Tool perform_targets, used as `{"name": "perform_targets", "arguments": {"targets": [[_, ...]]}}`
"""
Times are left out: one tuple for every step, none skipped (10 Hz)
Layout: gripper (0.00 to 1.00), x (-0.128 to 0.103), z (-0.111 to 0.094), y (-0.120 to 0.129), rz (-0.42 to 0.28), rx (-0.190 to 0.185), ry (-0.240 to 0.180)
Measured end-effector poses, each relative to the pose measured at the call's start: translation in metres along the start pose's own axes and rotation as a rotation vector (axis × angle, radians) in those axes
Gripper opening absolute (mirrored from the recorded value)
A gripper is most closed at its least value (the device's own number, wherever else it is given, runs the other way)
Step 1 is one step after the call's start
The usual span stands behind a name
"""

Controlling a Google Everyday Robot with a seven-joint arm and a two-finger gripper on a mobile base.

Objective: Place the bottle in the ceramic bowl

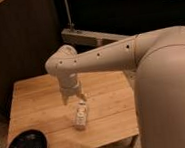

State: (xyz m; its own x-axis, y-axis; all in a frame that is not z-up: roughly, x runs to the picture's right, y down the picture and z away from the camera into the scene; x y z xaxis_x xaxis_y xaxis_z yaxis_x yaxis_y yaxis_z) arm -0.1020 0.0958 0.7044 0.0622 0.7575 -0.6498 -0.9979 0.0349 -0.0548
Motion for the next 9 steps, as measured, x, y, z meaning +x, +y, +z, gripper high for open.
{"name": "perform_targets", "arguments": {"targets": [[0.65, 0.0, 0.0, 0.0, 0.0, 0.0, 0.0], [0.65, 0.0, 0.0, 0.0, 0.0, 0.0, 0.0], [0.65, 0.0, 0.0, 0.0, 0.0, 0.0, 0.0], [0.65, 0.0, 0.0, 0.0, 0.0, 0.0, 0.0], [0.65, 0.0, 0.0, 0.0, 0.0, 0.0, 0.0], [0.65, 0.0, 0.0, 0.0, 0.0, 0.0, 0.0], [0.65, -0.001, -0.001, 0.0, 0.003, 0.003, -0.005], [0.65, -0.005, -0.001, 0.003, 0.018, 0.007, -0.021], [0.65, -0.012, 0.0, 0.004, 0.031, 0.004, -0.038]]}}
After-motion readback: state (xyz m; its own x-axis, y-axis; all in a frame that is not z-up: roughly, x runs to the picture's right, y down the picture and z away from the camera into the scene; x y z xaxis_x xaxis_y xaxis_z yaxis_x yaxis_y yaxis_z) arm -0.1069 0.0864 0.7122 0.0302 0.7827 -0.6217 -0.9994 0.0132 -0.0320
